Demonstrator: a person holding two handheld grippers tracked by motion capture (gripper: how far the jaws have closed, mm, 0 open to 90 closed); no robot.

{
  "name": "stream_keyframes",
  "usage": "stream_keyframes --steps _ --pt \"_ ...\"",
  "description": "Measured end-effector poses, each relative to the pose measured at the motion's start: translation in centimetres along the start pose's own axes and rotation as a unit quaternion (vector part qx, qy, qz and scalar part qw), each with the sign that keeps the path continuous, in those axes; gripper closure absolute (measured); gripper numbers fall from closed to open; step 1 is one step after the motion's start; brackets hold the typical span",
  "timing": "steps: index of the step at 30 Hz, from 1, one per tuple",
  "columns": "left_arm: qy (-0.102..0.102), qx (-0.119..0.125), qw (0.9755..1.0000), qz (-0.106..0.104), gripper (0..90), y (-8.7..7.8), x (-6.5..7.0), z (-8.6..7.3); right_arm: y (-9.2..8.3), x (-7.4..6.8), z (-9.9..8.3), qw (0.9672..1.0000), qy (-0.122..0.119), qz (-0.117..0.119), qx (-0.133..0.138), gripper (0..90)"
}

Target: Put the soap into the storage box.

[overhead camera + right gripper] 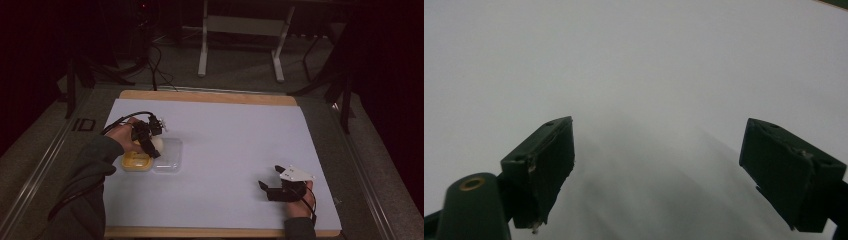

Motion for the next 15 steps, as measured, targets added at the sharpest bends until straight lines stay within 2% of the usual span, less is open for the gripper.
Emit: stream_keyframes --steps 15 --pt "-0.025 -0.014 0.9996 0.003 24.6 0.6 -1.1 -2.2 0.0 0.0 0.0 1.0 -0.002 0.0 -0.001 14.2"
Point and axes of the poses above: each handheld gripper's, and its own axes: y roughly forward along the jaws, z roughly out of its top, x roughly to its right, the point moved 8 cm from there along y, roughly forward along the jaws, and after that the axes turned 4 degrees about -z, right-handed, at the moved point
